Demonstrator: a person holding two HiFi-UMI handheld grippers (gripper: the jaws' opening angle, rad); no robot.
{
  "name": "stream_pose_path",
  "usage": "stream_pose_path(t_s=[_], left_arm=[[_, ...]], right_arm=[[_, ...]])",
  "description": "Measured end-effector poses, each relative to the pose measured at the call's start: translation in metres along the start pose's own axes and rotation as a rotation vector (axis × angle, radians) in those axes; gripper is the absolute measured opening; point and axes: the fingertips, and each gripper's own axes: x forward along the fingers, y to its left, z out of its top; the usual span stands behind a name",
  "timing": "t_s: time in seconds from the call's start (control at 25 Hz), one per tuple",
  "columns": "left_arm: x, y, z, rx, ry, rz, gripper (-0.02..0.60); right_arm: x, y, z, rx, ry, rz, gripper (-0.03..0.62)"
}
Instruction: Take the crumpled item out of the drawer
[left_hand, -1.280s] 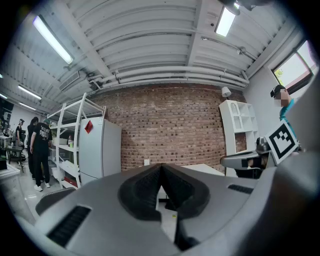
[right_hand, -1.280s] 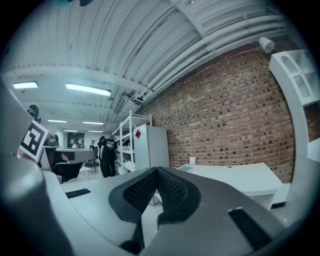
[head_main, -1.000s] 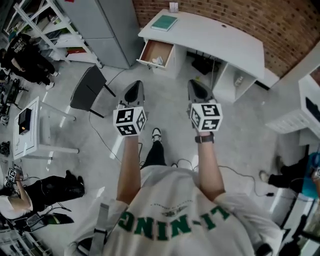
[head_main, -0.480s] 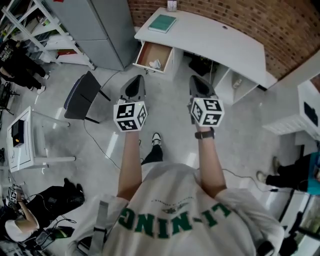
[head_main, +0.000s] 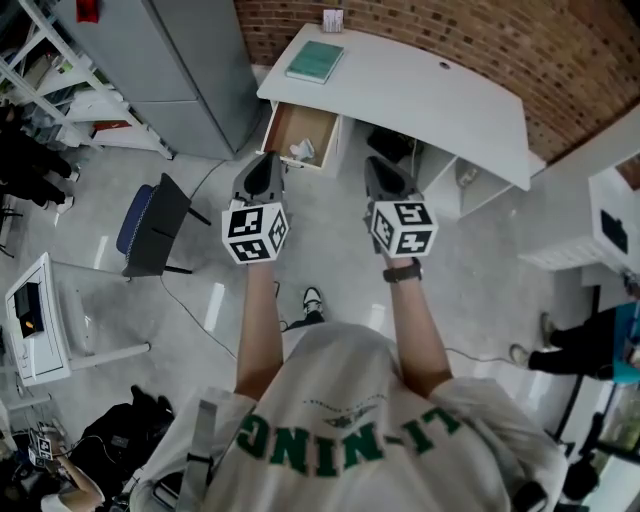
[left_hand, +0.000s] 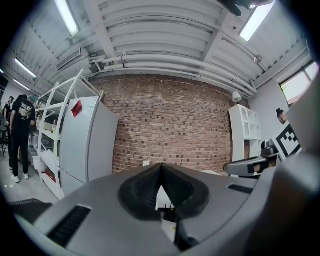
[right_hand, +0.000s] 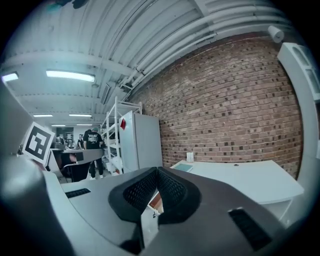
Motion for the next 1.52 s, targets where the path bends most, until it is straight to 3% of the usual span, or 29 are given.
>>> stream_pose_path(t_s=[0.36,0.64,1.24,1.52], left_arm=[[0.080,0.055,-0.019,0.013,0.010,-0.065,-0.009],[0.116,0.089,-0.048,-0.004,0.058,-0.061,-0.009],[0.230,0.136,-0.109,-0.081,0.129,0.049,-0.009],[0.251,0.156,-0.147,-0.126,0.186,0.074,-0.009]], right_arm=[[0.110,0.006,-0.005,0.008,0.036,0.031,0.006],[0.170,0.016,-0.035,-0.009,0.141,0.088,0.006],[0.315,-0.032,-0.111,-0.008,0.360,0.250,0.006],[0.349,-0.027,-0.162,-0.032,0.483,0.305,0.006]])
